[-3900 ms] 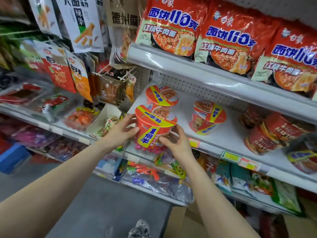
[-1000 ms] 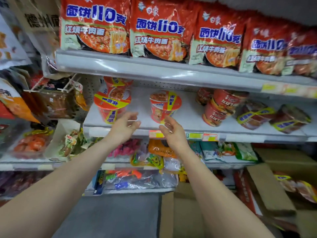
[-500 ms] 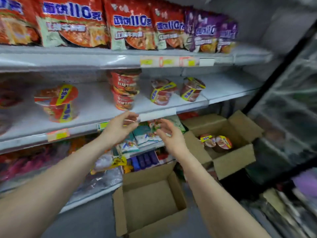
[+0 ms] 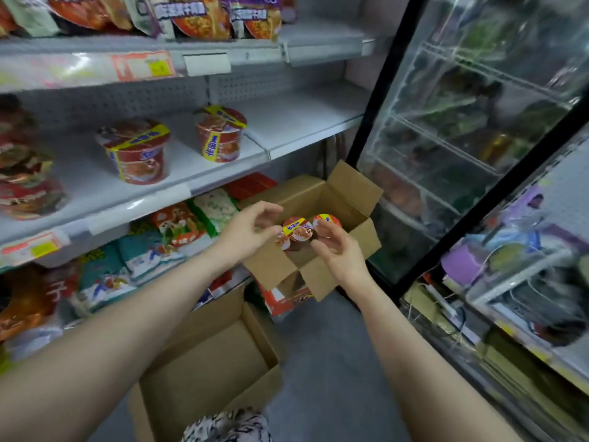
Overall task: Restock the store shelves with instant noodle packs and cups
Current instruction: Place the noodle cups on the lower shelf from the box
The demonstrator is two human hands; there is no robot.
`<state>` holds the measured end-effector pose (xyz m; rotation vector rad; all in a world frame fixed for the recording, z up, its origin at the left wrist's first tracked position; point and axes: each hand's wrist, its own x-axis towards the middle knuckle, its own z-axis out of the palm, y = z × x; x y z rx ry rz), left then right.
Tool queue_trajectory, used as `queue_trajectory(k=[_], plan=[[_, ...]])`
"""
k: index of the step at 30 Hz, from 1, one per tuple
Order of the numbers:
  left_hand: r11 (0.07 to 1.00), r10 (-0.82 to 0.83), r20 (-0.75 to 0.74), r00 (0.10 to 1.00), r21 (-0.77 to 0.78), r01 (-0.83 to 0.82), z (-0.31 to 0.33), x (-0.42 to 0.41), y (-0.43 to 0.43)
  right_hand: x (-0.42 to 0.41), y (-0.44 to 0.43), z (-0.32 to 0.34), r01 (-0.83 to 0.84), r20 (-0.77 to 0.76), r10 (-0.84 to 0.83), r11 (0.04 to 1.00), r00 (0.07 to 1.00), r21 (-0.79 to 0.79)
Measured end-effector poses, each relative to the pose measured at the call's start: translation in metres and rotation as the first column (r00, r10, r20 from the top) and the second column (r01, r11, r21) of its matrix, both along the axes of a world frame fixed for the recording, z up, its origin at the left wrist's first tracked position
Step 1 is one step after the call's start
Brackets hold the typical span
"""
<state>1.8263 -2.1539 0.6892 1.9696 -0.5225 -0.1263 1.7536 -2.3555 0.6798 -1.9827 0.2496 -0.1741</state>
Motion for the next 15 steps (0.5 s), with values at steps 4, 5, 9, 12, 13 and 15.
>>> queue_trajectory(k=[4,5,9,12,13,15], plan=[[0.996,-0.09,-0.01,0.996,-0.024,0.09,-0.011,0.038,-0.079,0.022,-0.071,-0.007,0.034,0.0,-0.034,0.999,0.999,-0.039],[0.995,-0.101,-0.014,0.995,-0.025,0.1,-0.014,0.049,-0.1,0.032,-0.092,-0.009,0.043,-0.003,-0.043,0.998,0.999,-0.045],[0.991,-0.131,-0.026,0.991,-0.044,0.13,-0.03,0.1,-0.172,0.078,-0.161,-0.011,0.067,-0.026,-0.069,0.996,0.997,-0.061],[0.993,-0.101,-0.089,0.991,-0.069,0.095,-0.04,0.138,-0.217,0.118,-0.209,-0.014,0.048,-0.062,-0.054,0.995,0.997,-0.082],[0.994,-0.093,-0.102,0.99,-0.061,0.087,-0.042,0.146,-0.228,0.128,-0.221,-0.014,0.046,-0.071,-0.052,0.995,0.996,-0.088],[0.996,-0.083,-0.129,0.988,-0.037,0.078,-0.047,0.165,-0.253,0.153,-0.25,-0.015,0.042,-0.083,-0.05,0.994,0.995,-0.096]])
